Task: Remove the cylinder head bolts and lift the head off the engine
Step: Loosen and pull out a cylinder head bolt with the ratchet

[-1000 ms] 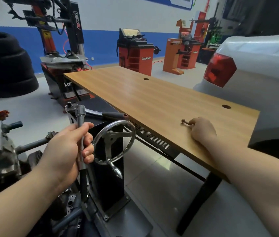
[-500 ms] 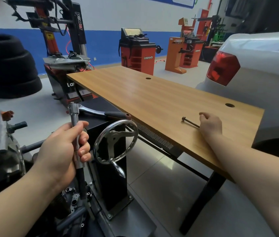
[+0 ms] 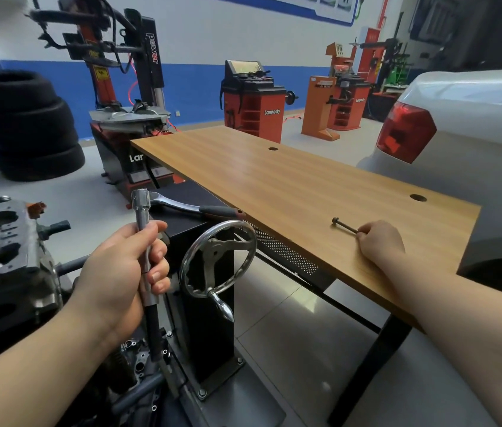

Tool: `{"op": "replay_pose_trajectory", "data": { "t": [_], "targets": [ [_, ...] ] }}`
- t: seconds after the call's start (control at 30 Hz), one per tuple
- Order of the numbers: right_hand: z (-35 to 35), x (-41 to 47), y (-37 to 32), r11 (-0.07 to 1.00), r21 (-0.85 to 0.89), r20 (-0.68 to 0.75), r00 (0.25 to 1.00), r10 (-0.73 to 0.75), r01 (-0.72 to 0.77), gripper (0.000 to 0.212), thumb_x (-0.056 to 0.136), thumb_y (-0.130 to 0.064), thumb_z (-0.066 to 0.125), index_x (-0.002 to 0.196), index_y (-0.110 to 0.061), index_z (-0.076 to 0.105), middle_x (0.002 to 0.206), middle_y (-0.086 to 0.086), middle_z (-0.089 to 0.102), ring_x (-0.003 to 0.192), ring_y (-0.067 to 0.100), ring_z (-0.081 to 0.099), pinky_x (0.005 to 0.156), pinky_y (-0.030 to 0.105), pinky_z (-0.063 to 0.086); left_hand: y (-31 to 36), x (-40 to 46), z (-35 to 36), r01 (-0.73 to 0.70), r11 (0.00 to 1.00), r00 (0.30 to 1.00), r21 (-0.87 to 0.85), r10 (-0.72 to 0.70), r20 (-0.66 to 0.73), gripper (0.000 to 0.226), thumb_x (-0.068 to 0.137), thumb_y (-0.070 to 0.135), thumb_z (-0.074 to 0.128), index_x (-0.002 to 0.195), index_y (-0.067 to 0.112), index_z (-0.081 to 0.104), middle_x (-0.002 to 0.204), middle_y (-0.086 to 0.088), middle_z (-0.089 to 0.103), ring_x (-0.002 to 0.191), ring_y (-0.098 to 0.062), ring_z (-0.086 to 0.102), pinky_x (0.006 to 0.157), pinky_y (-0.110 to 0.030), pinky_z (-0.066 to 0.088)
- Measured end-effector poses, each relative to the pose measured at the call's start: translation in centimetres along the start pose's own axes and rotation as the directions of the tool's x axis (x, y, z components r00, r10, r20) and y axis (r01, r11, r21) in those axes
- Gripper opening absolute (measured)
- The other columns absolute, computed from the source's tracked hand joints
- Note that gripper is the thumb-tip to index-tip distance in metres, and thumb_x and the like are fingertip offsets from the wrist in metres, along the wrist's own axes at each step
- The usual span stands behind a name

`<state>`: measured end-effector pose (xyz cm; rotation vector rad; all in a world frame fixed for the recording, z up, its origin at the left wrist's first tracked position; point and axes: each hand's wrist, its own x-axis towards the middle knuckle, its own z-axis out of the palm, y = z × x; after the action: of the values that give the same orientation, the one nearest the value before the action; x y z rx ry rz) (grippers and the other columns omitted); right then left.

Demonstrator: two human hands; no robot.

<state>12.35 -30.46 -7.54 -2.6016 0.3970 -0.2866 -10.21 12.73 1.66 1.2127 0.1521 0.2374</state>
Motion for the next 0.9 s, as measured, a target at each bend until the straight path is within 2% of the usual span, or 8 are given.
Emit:
{"op": "replay_pose_trajectory", "data": {
  "t": [0.17,0.37,0.43,0.5,0.6,0.7,0.8,0.9],
  "targets": [
    [-0.4,-0.7,-1.0,1.0,-0.014,-0.023,1.0,-0.018,0.018,0.039,0.1,-0.035,0.066,0.133,-0.014,0.07,0.137,0.009,0.064,0.124,0.032,0.059,0.107,0.046,0.05,0.1,0.0,-0.6,0.009,1.0,1.0,0.002,-0.009,-0.018,0.018,0.111,0.023,0.05,0.116,0.012,0.063,0.065,0.001,0.046,0.046,-0.013,0.036,0.038,-0.025,0.033],
    [-1.2,-2.8,-7.0,0.955,0.187,-0.255,0.95,-0.178,0.229,0.033,0.1,-0.028,0.054,0.122,-0.019,0.076,0.121,0.005,0.073,0.115,0.029,0.062,0.099,0.047,0.054,0.1,0.1,-0.8,0.005,1.0,1.0,0.0,-0.005,-0.02,0.016,0.111,0.023,0.051,0.114,0.012,0.062,0.065,0.0,0.045,0.045,-0.013,0.035,0.038,-0.025,0.033],
    [-1.4,-4.0,-11.5,0.901,0.256,-0.279,0.919,-0.278,0.351,0.03,0.098,-0.024,0.055,0.118,-0.02,0.078,0.117,0.005,0.076,0.109,0.028,0.066,0.096,0.042,0.054,0.1,0.1,-1.0,0.004,1.0,1.0,0.001,-0.004,-0.018,0.017,0.111,0.023,0.051,0.115,0.012,0.062,0.065,0.0,0.045,0.045,-0.013,0.035,0.039,-0.025,0.033],
    [-1.1,-5.8,-16.7,0.817,0.326,-0.261,0.875,-0.407,0.477,0.027,0.098,-0.022,0.058,0.115,-0.019,0.078,0.11,0.002,0.078,0.093,0.02,0.068,0.081,0.03,0.052,0.3,0.1,-1.2,0.003,1.0,1.0,0.003,-0.003,-0.018,0.017,0.111,0.024,0.05,0.117,0.012,0.062,0.065,0.001,0.046,0.045,-0.013,0.035,0.039,-0.025,0.033],
    [0.6,-9.0,-24.3,0.726,0.255,-0.053,0.759,-0.648,0.638,0.027,0.099,-0.038,0.057,0.111,-0.023,0.076,0.099,-0.008,0.07,0.082,0.01,0.058,0.061,0.019,0.035,0.7,-0.1,-1.6,-0.005,1.0,1.0,0.001,0.005,-0.013,0.019,0.111,0.025,0.05,0.116,0.012,0.062,0.066,0.0,0.046,0.046,-0.013,0.036,0.039,-0.026,0.034],
    [3.9,-11.4,-29.3,0.697,-0.021,0.289,0.672,-0.682,0.717,0.032,0.1,-0.054,0.053,0.096,-0.025,0.064,0.088,-0.006,0.062,0.077,0.014,0.057,0.059,0.029,0.038,1.5,-0.3,-2.5,-0.008,1.0,1.0,-0.007,0.008,-0.009,0.02,0.111,0.027,0.05,0.114,0.014,0.064,0.067,0.0,0.046,0.047,-0.013,0.036,0.039,-0.027,0.035],
    [5.6,-11.6,-31.3,0.668,-0.185,0.366,0.681,-0.634,0.721,0.019,0.097,-0.037,0.065,0.099,-0.019,0.068,0.094,0.001,0.068,0.078,0.02,0.062,0.061,0.031,0.048,2.3,-0.7,-3.7,-0.018,1.0,1.0,-0.012,0.018,-0.012,0.02,0.111,0.029,0.051,0.113,0.014,0.065,0.067,0.0,0.047,0.047,-0.013,0.037,0.04,-0.026,0.034],
    [5.4,-11.1,-31.9,0.691,-0.142,0.429,0.673,-0.602,0.709,0.016,0.093,-0.028,0.073,0.101,-0.013,0.073,0.092,0.003,0.071,0.082,0.023,0.067,0.065,0.03,0.053,2.9,-1.2,-5.0,-0.037,0.999,0.999,-0.028,0.037,-0.016,0.019,0.11,0.029,0.052,0.112,0.014,0.063,0.066,0.001,0.047,0.046,-0.012,0.037,0.039,-0.026,0.034]
  ]
}}
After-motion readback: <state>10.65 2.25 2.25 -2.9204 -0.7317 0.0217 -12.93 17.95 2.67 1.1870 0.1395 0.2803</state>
